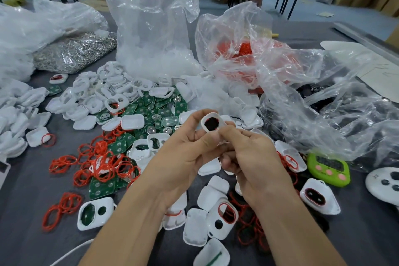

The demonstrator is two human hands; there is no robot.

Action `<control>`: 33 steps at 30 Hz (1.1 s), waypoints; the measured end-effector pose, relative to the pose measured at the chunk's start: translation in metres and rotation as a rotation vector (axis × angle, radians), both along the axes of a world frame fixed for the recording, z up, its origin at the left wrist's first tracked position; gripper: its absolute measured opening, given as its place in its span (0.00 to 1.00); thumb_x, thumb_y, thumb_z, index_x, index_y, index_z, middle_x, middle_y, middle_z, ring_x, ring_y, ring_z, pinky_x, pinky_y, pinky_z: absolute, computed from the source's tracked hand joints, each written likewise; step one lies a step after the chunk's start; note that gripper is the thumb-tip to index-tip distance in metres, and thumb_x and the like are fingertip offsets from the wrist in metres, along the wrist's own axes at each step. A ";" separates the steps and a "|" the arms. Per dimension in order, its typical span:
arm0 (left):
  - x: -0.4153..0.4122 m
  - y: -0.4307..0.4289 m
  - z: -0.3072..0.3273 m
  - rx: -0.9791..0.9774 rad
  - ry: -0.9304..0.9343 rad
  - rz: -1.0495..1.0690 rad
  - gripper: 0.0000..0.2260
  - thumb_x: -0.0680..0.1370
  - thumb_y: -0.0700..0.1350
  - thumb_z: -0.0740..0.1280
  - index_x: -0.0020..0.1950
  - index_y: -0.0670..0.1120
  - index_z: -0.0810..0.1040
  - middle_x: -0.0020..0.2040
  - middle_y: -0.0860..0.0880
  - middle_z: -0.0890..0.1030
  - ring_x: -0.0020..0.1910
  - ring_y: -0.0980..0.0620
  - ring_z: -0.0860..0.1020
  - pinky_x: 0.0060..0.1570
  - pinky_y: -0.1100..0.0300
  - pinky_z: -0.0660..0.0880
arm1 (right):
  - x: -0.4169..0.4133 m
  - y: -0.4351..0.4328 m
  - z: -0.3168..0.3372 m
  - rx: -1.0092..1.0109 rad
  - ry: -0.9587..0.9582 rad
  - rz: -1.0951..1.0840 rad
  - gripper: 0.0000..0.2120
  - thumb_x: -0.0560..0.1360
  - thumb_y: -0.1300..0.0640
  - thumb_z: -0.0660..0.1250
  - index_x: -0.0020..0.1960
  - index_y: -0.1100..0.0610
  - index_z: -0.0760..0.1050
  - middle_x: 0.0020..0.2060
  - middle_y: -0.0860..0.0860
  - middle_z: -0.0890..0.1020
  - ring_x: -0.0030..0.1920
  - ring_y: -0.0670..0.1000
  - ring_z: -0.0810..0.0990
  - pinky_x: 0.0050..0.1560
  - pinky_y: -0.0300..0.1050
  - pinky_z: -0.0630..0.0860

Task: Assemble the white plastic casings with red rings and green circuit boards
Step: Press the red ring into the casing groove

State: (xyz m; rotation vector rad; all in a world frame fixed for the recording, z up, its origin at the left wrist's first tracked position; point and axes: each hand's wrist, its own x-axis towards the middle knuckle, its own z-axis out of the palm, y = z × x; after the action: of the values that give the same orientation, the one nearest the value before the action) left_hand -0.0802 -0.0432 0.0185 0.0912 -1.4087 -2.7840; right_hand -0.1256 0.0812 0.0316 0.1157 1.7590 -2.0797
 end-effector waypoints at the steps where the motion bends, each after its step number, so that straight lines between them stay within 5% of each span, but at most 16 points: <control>1: 0.000 -0.002 0.000 0.015 -0.005 -0.001 0.20 0.76 0.37 0.69 0.67 0.42 0.73 0.55 0.35 0.76 0.48 0.46 0.84 0.53 0.56 0.81 | -0.001 0.001 0.001 -0.013 -0.012 0.018 0.10 0.74 0.55 0.73 0.38 0.60 0.81 0.26 0.53 0.77 0.21 0.48 0.70 0.22 0.38 0.66; 4: -0.001 -0.009 -0.001 0.078 -0.014 -0.027 0.22 0.75 0.40 0.71 0.69 0.43 0.74 0.56 0.40 0.84 0.53 0.44 0.85 0.55 0.52 0.81 | -0.005 0.005 0.005 -0.023 -0.031 0.022 0.15 0.75 0.51 0.70 0.32 0.56 0.80 0.28 0.57 0.79 0.21 0.49 0.70 0.21 0.38 0.64; 9: -0.002 -0.019 -0.002 0.142 -0.061 -0.010 0.18 0.78 0.47 0.68 0.67 0.46 0.78 0.61 0.40 0.84 0.60 0.43 0.83 0.55 0.52 0.82 | -0.013 0.014 -0.002 0.157 0.162 -0.091 0.18 0.78 0.53 0.66 0.31 0.56 0.79 0.29 0.60 0.83 0.21 0.51 0.74 0.23 0.41 0.69; 12: -0.004 -0.025 -0.001 0.175 -0.110 0.058 0.18 0.79 0.50 0.64 0.66 0.45 0.80 0.60 0.41 0.84 0.55 0.46 0.85 0.50 0.54 0.83 | -0.020 0.024 -0.010 0.463 0.412 -0.145 0.10 0.75 0.54 0.68 0.36 0.51 0.82 0.30 0.50 0.85 0.27 0.48 0.80 0.33 0.44 0.76; 14: -0.003 -0.031 0.001 0.224 -0.126 0.101 0.18 0.78 0.51 0.64 0.63 0.44 0.82 0.59 0.41 0.85 0.52 0.48 0.86 0.49 0.54 0.83 | -0.026 0.027 -0.012 0.656 0.575 -0.137 0.07 0.75 0.55 0.71 0.40 0.47 0.83 0.33 0.43 0.85 0.33 0.42 0.82 0.36 0.36 0.76; 17: -0.002 -0.041 0.002 0.286 -0.124 0.153 0.17 0.77 0.50 0.65 0.56 0.42 0.87 0.58 0.41 0.85 0.50 0.49 0.87 0.47 0.54 0.83 | -0.033 0.023 -0.012 0.806 0.688 0.003 0.13 0.75 0.61 0.71 0.51 0.43 0.85 0.38 0.32 0.80 0.43 0.38 0.81 0.45 0.25 0.73; 19: 0.000 -0.048 0.003 0.314 -0.122 0.167 0.16 0.77 0.50 0.65 0.52 0.42 0.88 0.58 0.42 0.86 0.50 0.49 0.87 0.46 0.54 0.83 | -0.041 0.019 -0.011 0.872 0.715 0.091 0.17 0.76 0.63 0.69 0.56 0.44 0.85 0.40 0.28 0.73 0.41 0.35 0.77 0.45 0.20 0.68; 22: 0.001 -0.056 0.004 0.342 -0.108 0.189 0.17 0.78 0.48 0.65 0.60 0.41 0.84 0.57 0.41 0.86 0.49 0.49 0.87 0.48 0.53 0.84 | -0.057 0.011 -0.008 0.990 0.699 0.212 0.17 0.75 0.64 0.69 0.57 0.46 0.85 0.40 0.32 0.74 0.39 0.31 0.72 0.36 0.17 0.65; 25: 0.002 -0.061 0.005 0.349 -0.098 0.206 0.18 0.78 0.48 0.66 0.64 0.42 0.80 0.57 0.41 0.86 0.49 0.48 0.86 0.51 0.52 0.84 | -0.065 0.005 -0.002 1.081 0.698 0.240 0.16 0.73 0.64 0.70 0.55 0.47 0.85 0.48 0.42 0.84 0.39 0.38 0.75 0.40 0.25 0.67; 28: 0.002 -0.065 0.004 0.367 -0.103 0.225 0.19 0.76 0.49 0.67 0.64 0.42 0.81 0.58 0.41 0.85 0.50 0.48 0.86 0.52 0.52 0.83 | -0.064 0.003 0.003 1.056 0.767 0.161 0.15 0.71 0.62 0.73 0.52 0.46 0.86 0.39 0.37 0.80 0.35 0.32 0.75 0.38 0.21 0.67; 33: 0.001 -0.066 0.004 0.394 -0.121 0.247 0.21 0.73 0.48 0.69 0.63 0.40 0.80 0.56 0.40 0.86 0.49 0.47 0.87 0.48 0.52 0.84 | -0.057 -0.016 0.005 1.107 0.823 0.398 0.17 0.71 0.60 0.73 0.57 0.46 0.85 0.54 0.46 0.84 0.52 0.47 0.79 0.54 0.38 0.73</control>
State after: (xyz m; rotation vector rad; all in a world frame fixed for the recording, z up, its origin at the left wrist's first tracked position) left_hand -0.0793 -0.1090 0.0221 0.4145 -0.7791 -2.8351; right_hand -0.1825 0.0648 0.0367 -0.8022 2.8920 -0.6775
